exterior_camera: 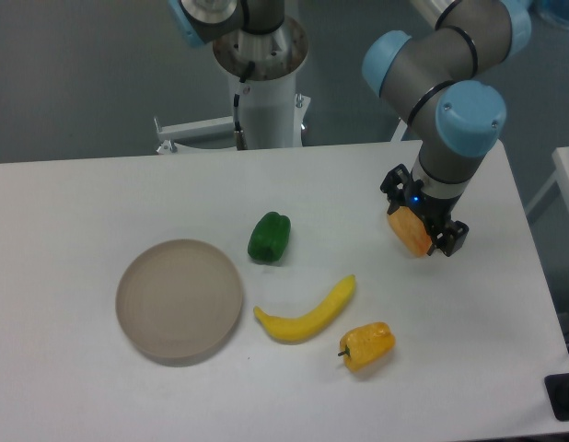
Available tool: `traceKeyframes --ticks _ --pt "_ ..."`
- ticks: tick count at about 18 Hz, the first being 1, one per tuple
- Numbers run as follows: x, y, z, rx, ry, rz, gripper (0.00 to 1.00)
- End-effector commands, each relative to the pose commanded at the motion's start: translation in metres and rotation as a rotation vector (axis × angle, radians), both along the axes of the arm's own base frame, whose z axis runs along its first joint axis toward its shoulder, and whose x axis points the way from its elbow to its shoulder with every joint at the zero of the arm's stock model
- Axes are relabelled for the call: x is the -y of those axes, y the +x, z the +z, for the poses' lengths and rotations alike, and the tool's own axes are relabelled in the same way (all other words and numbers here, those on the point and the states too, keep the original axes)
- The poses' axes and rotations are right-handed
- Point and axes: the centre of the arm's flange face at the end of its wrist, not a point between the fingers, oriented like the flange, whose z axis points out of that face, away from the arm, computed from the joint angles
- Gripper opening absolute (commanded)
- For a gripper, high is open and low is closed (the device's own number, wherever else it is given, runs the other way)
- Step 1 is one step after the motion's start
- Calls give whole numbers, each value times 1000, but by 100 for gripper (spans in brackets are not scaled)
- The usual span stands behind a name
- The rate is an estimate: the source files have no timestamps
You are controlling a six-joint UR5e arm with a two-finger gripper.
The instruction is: Pick up the yellow pepper from the table
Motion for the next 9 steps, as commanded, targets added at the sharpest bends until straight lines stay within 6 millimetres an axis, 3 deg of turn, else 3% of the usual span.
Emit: traceKeyframes --ticks 9 --pt "-2 1 1 26 34 5 100"
